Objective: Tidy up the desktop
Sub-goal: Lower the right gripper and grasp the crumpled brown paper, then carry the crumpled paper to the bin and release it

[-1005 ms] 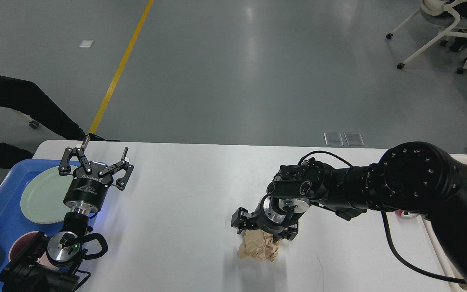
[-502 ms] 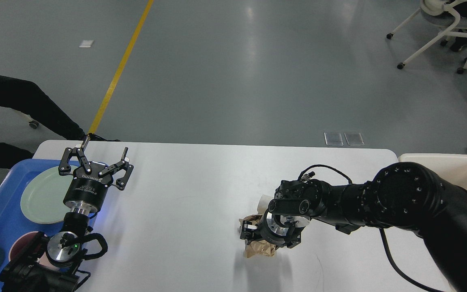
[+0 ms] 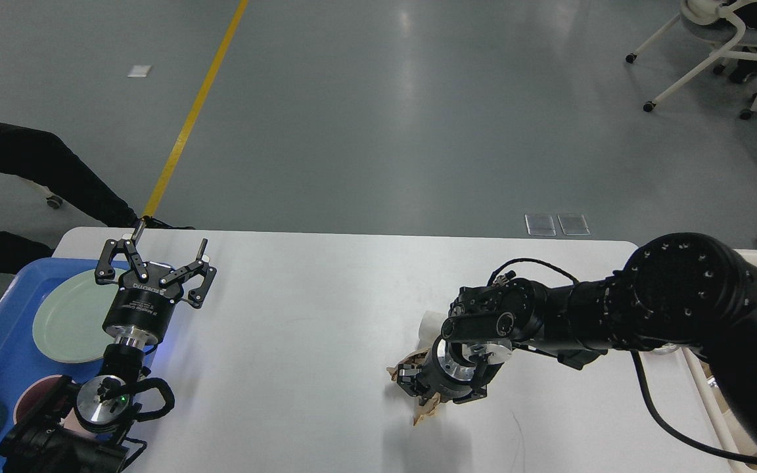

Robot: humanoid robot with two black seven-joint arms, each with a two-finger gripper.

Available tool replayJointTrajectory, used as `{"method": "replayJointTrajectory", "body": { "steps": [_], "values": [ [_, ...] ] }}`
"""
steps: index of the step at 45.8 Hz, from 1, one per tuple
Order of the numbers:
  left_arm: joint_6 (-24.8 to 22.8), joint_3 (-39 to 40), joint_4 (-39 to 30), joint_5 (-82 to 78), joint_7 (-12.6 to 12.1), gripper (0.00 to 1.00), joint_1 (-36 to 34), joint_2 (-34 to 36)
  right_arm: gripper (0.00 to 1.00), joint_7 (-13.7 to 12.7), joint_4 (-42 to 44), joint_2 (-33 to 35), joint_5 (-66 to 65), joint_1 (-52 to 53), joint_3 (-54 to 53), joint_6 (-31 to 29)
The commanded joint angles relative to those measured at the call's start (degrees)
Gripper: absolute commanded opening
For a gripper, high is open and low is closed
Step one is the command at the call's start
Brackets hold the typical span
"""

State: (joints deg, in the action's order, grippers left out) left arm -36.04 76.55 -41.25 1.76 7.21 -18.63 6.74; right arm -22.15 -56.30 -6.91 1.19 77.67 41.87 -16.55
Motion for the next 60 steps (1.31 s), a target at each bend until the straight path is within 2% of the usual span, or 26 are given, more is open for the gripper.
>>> {"method": "replayJointTrajectory", "body": {
  "steps": [1,10,17,21,25,27,29,32,34,37,45,50,55,60],
  "values": [
    [0.0,0.0,-0.1,0.0,-0.1,0.97,0.0,-0.1,0.0,0.0,-6.3,2.1,1.3,4.2,0.1,0.0],
    [0.0,0.0,-0.1,0.0,-0.1,0.97,0.0,0.0,0.0,0.0,-19.0,8.5,8.5,17.4,2.9,-1.0],
    [0.0,0.0,0.0,0.0,0.0,0.97,0.0,0.0,0.0,0.3,-32.8,16.0,9.5,34.2,10.5,-1.5],
    [0.0,0.0,0.0,0.0,0.0,0.97,0.0,0.0,0.0,0.4,-38.8,20.7,9.5,43.1,15.5,-3.7],
    [0.0,0.0,0.0,0.0,0.0,0.97,0.0,0.0,0.0,1.2,-41.1,22.8,10.1,52.2,21.9,-8.0],
    [0.0,0.0,0.0,0.0,0.0,0.97,0.0,0.0,0.0,2.5,-41.5,22.8,11.2,55.8,25.6,-10.1],
    [0.0,0.0,0.0,0.0,0.0,0.97,0.0,0.0,0.0,5.0,-41.7,22.7,12.4,58.5,29.5,-11.9],
    [0.0,0.0,0.0,0.0,0.0,0.97,0.0,0.0,0.0,10.6,-41.7,22.5,13.2,61.4,35.9,-13.7],
    [0.0,0.0,0.0,0.0,0.0,0.97,0.0,0.0,0.0,14.7,-41.5,22.0,13.1,62.0,39.7,-13.7],
    [0.0,0.0,0.0,0.0,0.0,0.97,0.0,0.0,0.0,18.4,-41.3,21.5,13.1,62.2,43.5,-13.5],
    [0.0,0.0,0.0,0.0,0.0,0.97,0.0,0.0,0.0,18.5,-40.1,23.9,11.8,61.6,46.1,-13.0],
    [0.0,0.0,0.0,0.0,0.0,0.97,0.1,0.0,0.0,18.5,-39.4,26.7,9.6,59.4,48.5,-10.5],
    [0.0,0.0,0.0,0.0,0.0,0.97,0.1,0.0,0.0,18.5,-35.2,34.0,7.9,54.0,50.0,-6.8],
    [0.0,0.0,0.0,0.0,0.0,0.97,0.1,0.0,0.0,18.4,-27.2,41.7,5.7,44.8,49.4,-3.2]
  ]
}}
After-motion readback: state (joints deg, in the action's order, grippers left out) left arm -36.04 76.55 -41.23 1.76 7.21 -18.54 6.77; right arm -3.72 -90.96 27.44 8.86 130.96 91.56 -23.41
